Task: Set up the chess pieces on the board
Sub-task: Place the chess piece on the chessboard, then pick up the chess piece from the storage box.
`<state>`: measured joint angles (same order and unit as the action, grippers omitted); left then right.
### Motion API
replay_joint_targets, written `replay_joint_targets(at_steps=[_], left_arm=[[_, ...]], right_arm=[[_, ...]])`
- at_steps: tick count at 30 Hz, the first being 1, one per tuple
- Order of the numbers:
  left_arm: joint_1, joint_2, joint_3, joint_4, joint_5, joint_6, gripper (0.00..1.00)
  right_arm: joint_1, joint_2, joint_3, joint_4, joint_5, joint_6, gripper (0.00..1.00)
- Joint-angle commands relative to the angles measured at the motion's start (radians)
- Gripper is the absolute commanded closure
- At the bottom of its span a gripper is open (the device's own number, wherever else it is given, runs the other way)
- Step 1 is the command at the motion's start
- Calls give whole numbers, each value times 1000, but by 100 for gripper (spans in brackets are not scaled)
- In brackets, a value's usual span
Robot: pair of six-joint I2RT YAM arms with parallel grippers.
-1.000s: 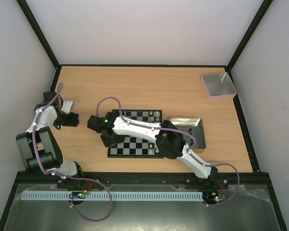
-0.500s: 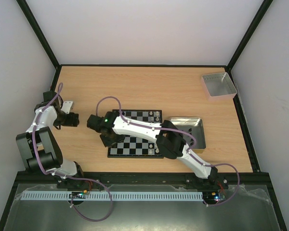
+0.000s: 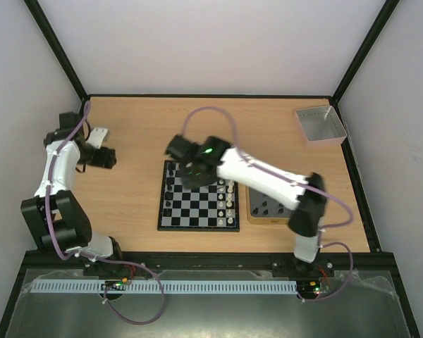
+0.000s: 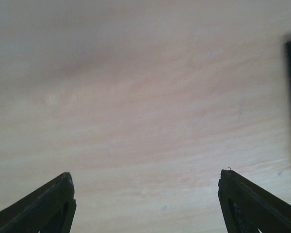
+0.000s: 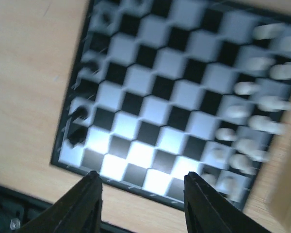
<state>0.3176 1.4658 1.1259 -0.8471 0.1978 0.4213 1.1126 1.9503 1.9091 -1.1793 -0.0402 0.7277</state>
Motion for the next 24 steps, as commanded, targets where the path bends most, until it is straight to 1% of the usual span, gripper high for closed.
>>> replay_joint_targets(at_steps=[1, 4, 9, 14, 16, 19, 24], left_arm=[[-159, -28, 235, -153, 33, 42, 19], [-317, -5, 372, -210, 4, 40, 18], [-534, 112, 612, -312, 113, 47, 21], [-756, 279, 845, -404, 141, 79, 23], [-840, 331, 896, -416, 154, 90, 24], [-950, 391, 928, -415, 150, 114, 26], [-1097, 466, 973, -401, 175, 151, 31]], right_arm=[[-152, -225, -220, 12, 116, 93, 55], [-252, -342, -365, 43, 126, 114, 56], [-378, -505, -567, 98, 114, 154, 56], [-509, -651, -709, 114, 120, 183, 52], [-549, -692, -747, 109, 135, 201, 52], [-592, -746, -773, 97, 165, 242, 52], [-621, -822, -770, 63, 227, 338, 49]])
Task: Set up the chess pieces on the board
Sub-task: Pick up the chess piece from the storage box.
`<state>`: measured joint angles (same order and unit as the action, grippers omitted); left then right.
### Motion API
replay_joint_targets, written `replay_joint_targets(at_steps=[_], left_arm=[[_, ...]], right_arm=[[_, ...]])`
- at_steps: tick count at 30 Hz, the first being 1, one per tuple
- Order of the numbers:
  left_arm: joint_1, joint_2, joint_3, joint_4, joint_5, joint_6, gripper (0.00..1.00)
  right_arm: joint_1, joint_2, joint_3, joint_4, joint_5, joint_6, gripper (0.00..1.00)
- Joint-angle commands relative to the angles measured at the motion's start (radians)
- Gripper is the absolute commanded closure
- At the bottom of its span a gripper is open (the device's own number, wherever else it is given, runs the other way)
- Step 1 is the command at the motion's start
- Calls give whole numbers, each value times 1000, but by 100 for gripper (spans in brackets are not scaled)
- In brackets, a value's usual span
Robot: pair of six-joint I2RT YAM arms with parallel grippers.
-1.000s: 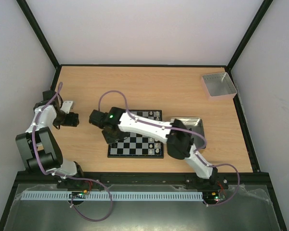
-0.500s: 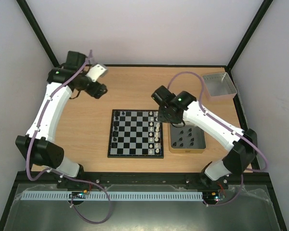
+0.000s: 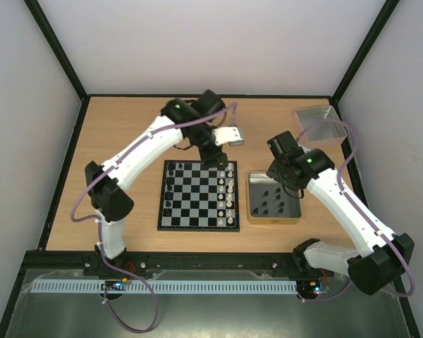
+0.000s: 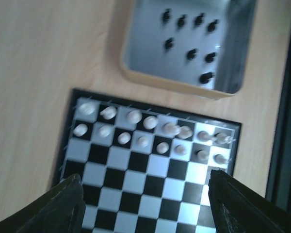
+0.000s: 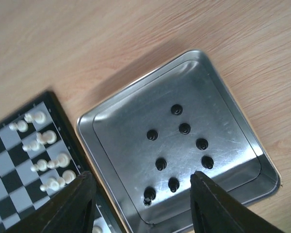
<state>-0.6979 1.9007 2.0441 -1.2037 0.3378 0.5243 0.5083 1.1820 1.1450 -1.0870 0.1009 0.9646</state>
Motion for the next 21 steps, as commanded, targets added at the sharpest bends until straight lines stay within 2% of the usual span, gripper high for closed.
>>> replay_joint_targets(at_steps=[1, 6, 11, 14, 18, 21], left_arm=[[-110, 43, 56, -37, 36, 51, 31], [-221, 113, 52, 12, 44, 57, 31], [-288, 164, 9, 101, 59, 41, 34], [-312, 192, -16, 165, 63, 20, 35], [-329, 240, -36, 262, 40, -23, 39], [-335, 280, -44, 327, 2, -50, 42]], right_arm=[[-19, -66, -5, -39, 100, 117, 49], [-22, -148, -1, -101, 210, 240, 42], [-24, -246, 18, -151, 310, 350, 38], [-24, -271, 51, -191, 370, 399, 36], [-24, -328, 67, -194, 431, 452, 28], [-24, -343, 79, -179, 429, 462, 27]])
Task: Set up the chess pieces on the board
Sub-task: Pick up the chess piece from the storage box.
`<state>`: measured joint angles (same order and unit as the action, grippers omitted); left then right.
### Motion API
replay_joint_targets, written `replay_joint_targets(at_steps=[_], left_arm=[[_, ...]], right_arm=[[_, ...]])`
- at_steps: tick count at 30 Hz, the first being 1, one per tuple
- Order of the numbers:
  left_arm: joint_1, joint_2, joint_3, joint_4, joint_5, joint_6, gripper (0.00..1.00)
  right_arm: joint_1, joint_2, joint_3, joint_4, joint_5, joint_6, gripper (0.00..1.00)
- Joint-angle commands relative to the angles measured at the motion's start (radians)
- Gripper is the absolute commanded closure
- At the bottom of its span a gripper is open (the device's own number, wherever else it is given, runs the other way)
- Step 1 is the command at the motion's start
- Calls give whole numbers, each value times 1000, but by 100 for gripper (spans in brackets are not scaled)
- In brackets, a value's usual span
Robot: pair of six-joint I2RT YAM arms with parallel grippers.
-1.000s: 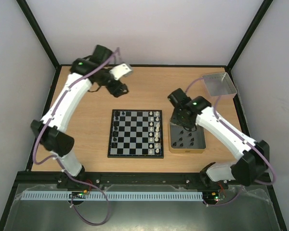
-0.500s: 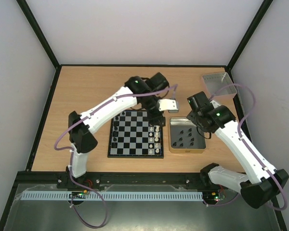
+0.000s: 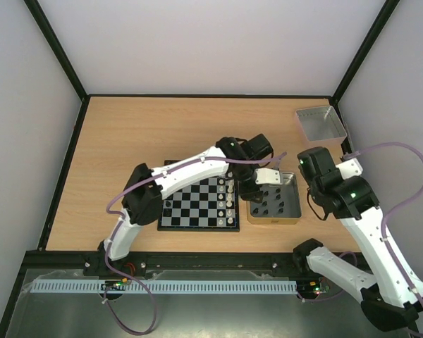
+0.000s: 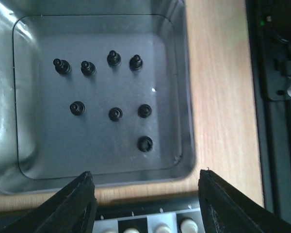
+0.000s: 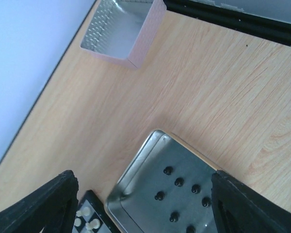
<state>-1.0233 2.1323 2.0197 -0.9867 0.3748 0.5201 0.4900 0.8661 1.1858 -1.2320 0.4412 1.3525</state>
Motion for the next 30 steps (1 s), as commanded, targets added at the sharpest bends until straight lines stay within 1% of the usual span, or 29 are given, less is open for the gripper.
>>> replay_joint_targets(at_steps=[1, 4, 7, 10, 14, 19, 24, 30], left_arm=[[-12, 66, -15, 120, -39, -47, 42], [-20, 126, 13, 127, -52, -52, 43], [-24, 169, 26, 129, -45, -60, 45], [-29, 197, 27, 129, -42, -59, 45], [-29, 222, 28, 137, -45, -61, 45], [-30, 249, 40, 131, -48, -60, 45], [-33, 270, 57, 106, -49, -51, 50], [-41, 264, 51, 73, -47, -44, 49]], right_arm=[[-5, -31, 44, -25, 85, 67, 28], [-5, -57, 82, 11, 99, 51, 29], [-5, -102, 112, 103, 102, -21, 28], [-5, -98, 153, 193, 54, -134, 28], [-5, -81, 204, 271, -7, -224, 28], [-5, -61, 231, 251, -16, -255, 28], [-5, -71, 214, 234, -12, -260, 28], [-5, -64, 208, 233, -26, -266, 28]])
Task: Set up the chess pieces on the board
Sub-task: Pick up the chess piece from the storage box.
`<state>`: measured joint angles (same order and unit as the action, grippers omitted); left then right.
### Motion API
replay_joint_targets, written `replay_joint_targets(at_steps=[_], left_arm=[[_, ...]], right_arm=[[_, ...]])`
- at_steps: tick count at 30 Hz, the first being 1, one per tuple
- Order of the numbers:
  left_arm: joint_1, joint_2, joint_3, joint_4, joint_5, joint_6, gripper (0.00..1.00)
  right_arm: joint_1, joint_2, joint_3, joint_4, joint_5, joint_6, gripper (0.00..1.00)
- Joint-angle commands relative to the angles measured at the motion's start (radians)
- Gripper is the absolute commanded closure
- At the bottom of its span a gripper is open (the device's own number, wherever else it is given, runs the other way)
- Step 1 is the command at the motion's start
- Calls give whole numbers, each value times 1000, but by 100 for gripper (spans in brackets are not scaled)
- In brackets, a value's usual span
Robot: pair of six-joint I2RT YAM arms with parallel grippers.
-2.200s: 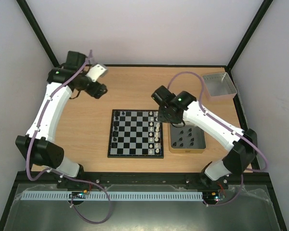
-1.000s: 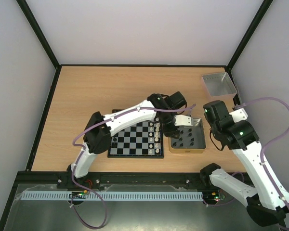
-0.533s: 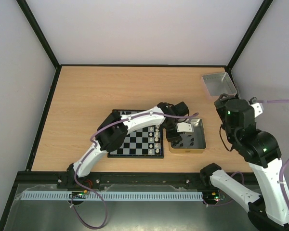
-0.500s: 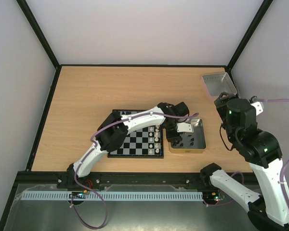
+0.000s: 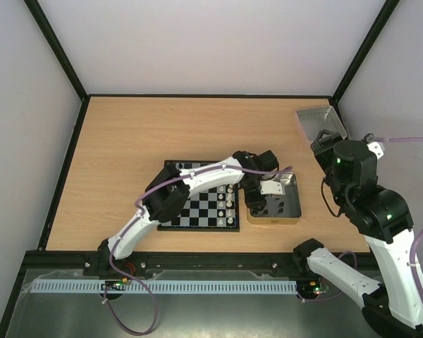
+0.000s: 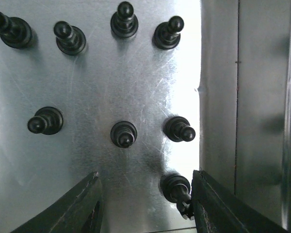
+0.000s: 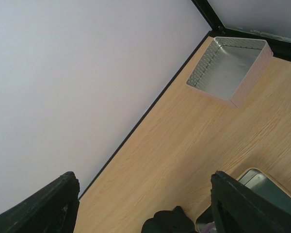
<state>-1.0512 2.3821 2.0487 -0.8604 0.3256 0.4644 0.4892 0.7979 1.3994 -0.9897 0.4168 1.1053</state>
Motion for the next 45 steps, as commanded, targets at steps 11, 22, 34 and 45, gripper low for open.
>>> replay_joint_targets(at_steps=[11, 22, 34, 45], left_arm=[[-24, 12, -5, -79, -60, 49, 49], [-36, 11, 13, -109, -81, 61, 47], [-36, 13, 10, -173, -113, 88, 54], [-48, 11, 13, -186, -177, 106, 41]], right_arm=[[-5, -1, -41, 0, -28, -18, 28], [-5, 1, -71, 20, -45, -21, 28], [-5, 0, -91, 33, -52, -24, 28], [-5, -5, -109, 41, -60, -29, 28]])
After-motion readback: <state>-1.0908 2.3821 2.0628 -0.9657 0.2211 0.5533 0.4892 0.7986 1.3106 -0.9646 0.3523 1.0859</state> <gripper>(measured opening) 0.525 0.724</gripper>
